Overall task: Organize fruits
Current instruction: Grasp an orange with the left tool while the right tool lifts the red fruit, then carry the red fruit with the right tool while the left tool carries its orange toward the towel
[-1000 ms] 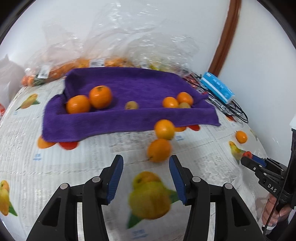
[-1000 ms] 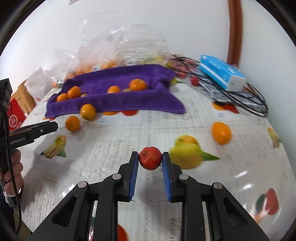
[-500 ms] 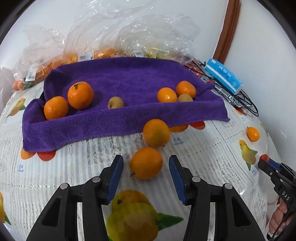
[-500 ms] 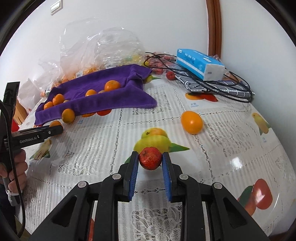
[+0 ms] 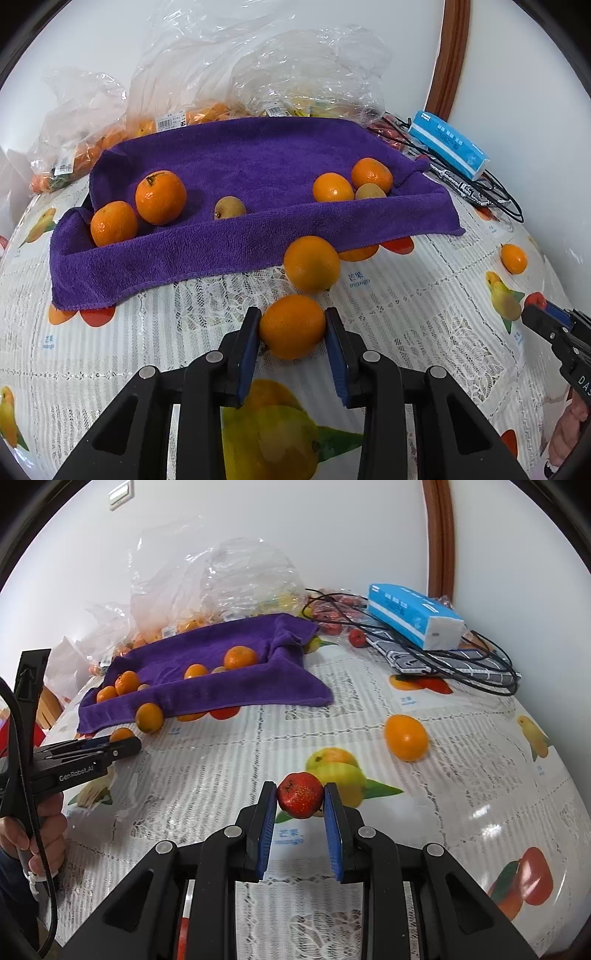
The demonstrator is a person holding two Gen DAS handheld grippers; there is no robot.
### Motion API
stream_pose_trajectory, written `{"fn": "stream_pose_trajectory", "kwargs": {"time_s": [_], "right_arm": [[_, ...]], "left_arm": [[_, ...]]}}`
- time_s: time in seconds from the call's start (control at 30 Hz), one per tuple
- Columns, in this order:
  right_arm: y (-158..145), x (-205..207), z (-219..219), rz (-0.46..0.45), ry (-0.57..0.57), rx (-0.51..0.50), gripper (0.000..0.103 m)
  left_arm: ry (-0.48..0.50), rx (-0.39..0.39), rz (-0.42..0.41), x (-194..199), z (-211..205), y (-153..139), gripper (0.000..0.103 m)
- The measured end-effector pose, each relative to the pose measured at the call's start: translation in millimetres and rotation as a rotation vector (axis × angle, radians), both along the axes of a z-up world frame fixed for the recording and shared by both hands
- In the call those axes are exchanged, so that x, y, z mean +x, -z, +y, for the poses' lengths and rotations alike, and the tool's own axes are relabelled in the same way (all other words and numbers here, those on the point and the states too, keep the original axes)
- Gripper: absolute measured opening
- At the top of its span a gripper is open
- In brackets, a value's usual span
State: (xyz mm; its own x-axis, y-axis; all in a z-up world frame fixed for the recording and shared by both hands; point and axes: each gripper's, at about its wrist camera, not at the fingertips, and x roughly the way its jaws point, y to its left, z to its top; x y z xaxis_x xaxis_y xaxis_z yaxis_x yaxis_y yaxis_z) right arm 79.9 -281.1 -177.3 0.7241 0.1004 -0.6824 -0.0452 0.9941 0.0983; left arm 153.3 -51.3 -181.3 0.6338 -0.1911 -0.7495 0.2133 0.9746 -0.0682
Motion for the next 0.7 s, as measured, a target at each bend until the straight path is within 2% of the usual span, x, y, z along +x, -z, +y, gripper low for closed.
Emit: {"fn": "stream_pose_trajectory", "kwargs": {"time_s": [0.5,0.63,0.7], "right_arm": [[-13.4,-7.0,19.9,-0.014,-0.018,-0.016,0.025],[-18.2,-8.8,25.3,-0.023,-0.019,-0.018,0.025],[-20.2,-9.2,28.0,-0.023,-0.018,-0.018,0.025]], "left_arm": [[-0.01,-0.066,-0.009,-20.0,12.9,-6.1,0.033],[-0.018,-0.112,0.008,-25.9,22.6,-8.0,0.033],[-0.024,-0.106,-0.005,-30.8,24.6,-10.3,0.033]]}}
